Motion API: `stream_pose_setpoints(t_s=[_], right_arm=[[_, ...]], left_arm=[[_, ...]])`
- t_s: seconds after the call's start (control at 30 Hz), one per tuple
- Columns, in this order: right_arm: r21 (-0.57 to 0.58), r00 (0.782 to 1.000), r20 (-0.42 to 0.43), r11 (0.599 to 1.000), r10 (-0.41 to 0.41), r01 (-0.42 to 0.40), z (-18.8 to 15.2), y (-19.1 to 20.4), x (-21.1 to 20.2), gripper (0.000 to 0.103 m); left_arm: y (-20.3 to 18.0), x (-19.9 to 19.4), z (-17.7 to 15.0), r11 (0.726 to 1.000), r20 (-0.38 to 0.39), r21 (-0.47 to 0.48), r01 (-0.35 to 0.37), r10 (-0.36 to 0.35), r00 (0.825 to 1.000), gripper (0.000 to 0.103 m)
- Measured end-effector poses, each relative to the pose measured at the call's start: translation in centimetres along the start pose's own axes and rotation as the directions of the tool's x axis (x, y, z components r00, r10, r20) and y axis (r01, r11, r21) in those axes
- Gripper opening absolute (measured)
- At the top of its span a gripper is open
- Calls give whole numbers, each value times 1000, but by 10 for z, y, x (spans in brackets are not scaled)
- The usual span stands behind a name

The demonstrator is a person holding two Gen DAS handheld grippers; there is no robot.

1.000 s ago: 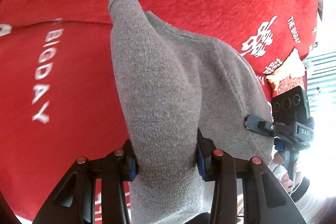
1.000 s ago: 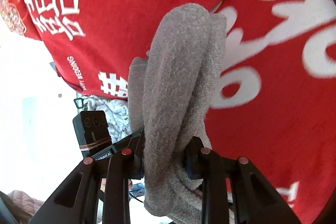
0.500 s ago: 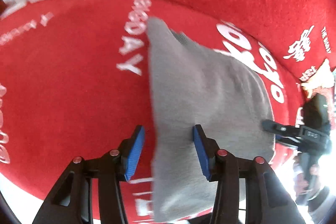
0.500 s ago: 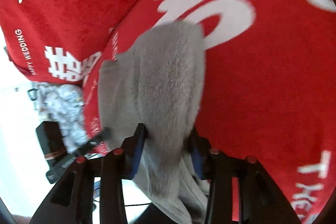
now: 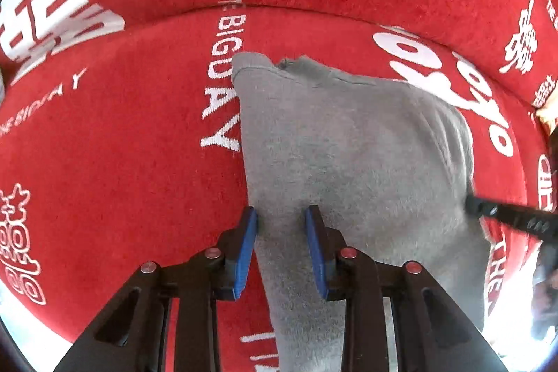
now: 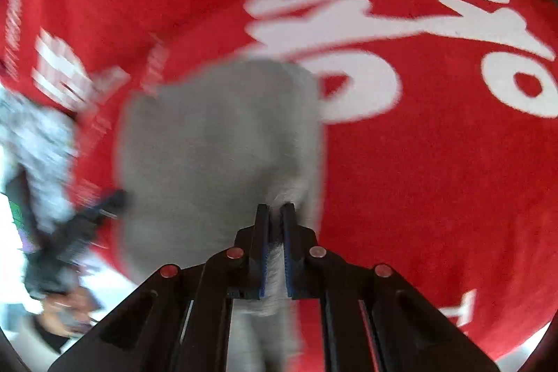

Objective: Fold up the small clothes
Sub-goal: 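Pull the held sweater edge straight with both tools, aligning the bundle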

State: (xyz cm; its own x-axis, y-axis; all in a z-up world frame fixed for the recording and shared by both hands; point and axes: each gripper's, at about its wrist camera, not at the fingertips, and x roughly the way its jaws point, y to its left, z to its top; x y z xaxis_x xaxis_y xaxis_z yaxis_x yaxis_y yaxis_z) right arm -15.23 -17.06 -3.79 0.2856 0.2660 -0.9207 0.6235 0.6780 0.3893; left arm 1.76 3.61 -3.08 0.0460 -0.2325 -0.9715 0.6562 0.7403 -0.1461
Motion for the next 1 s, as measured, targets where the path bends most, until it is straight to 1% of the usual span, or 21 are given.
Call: stream_pose_setpoints(t_s=[0.03,0.07,0.2,0.23,0.37,0.43,0.5,0.57,0.63,0.7,0.77,0.83,1.0], right_arm=[[15,1000,6,1000,10,-10,-1,-3,-3,9],[30,1000,11,1000,0,0,-2,-4,-7,9],[51,997,2,996,-77,77,-12,-7,-20,9],[57,996,-1,994,-88,88,-14,-7,-25,9],[101,1000,24,995,-8,5,-33,-9,-48,10],[91,999,44,996,14,-18,-41,-3,-57,10],[76,998,50,996,49,-53,-48,10,-62,10],[41,998,33,998,51,-53,-53,26,-56,10],[6,1000,18,1000,22,-22,-56,36,-45,10],[-3,1000,1,1000,-13,13,-56,41,-27,10],[8,999,-18,999,-37,37,-58,35,-14,6],[18,999,-16,999,-35,35,-59,32,-13,3],[-17,997,-24,997,-70,70,-61,36,-17,3]], left_arm=[[1,-2,1,1000,0,-3,-4,4,1000,32],[1,-4,0,1000,-1,-2,-11,11,1000,32],[4,-18,-7,998,-9,7,-57,57,998,32],[5,-23,-10,998,-11,5,-59,59,998,32],[6,-36,-26,998,-26,8,-68,68,997,32],[6,-34,-35,997,-52,5,-72,73,996,32],[5,-30,-42,996,-71,7,-93,94,993,32],[4,-27,-47,994,-71,7,-113,113,991,32],[4,-26,-47,993,-70,6,-122,122,990,32],[4,-25,-46,992,-72,7,-124,124,990,32],[4,-26,-46,992,-74,8,-122,123,990,32],[5,-26,-46,992,-74,8,-123,123,990,32],[6,-27,-46,993,-79,-10,-121,120,990,32]])
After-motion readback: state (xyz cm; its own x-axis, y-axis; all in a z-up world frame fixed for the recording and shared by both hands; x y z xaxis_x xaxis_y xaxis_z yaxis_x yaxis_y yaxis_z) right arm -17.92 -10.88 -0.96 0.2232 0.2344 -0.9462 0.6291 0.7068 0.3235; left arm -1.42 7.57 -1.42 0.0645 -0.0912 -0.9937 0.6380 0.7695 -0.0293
